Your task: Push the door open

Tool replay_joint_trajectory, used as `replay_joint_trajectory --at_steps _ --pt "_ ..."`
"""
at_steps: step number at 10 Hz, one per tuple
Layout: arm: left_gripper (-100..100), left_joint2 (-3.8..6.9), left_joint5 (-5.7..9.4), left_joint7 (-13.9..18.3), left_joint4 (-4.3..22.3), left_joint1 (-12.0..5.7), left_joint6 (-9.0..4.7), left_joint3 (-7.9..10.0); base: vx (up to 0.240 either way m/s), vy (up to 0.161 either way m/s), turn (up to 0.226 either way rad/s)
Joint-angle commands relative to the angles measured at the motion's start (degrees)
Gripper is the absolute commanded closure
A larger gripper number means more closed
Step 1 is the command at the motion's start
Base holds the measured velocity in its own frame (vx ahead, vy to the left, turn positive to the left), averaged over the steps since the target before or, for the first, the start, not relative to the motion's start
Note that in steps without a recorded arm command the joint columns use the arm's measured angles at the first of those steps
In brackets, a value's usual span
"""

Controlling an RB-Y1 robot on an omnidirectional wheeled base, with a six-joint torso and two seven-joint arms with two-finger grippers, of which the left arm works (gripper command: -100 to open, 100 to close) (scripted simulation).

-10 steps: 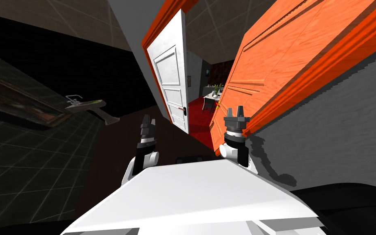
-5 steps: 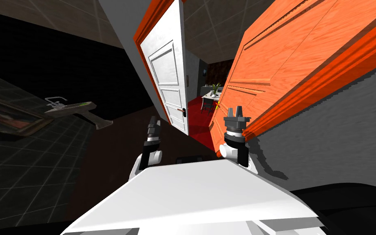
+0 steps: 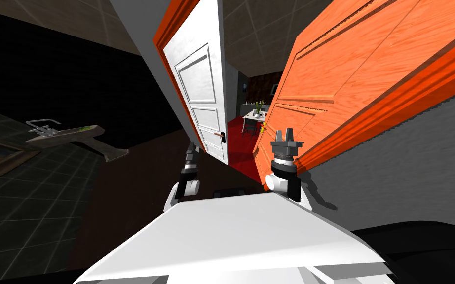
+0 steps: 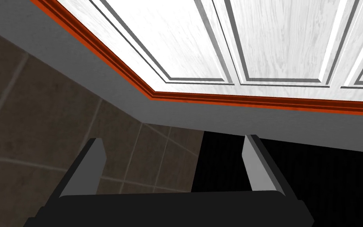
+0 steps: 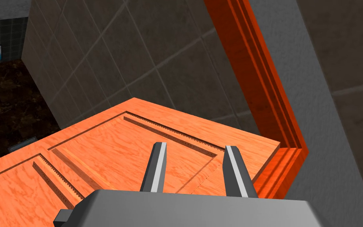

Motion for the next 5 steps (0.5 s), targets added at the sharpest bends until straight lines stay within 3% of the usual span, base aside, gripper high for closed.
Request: replay_joint_trajectory --at_steps 1,5 --pt "-100 0.17 0.20 0.4 2.4 -1.11 0.00 -0.80 0.102 0.072 -0.087" --pt "-100 0.59 0.72 1.3 7.8 -3.81 0.52 -2.88 0.090 0.086 -0.098"
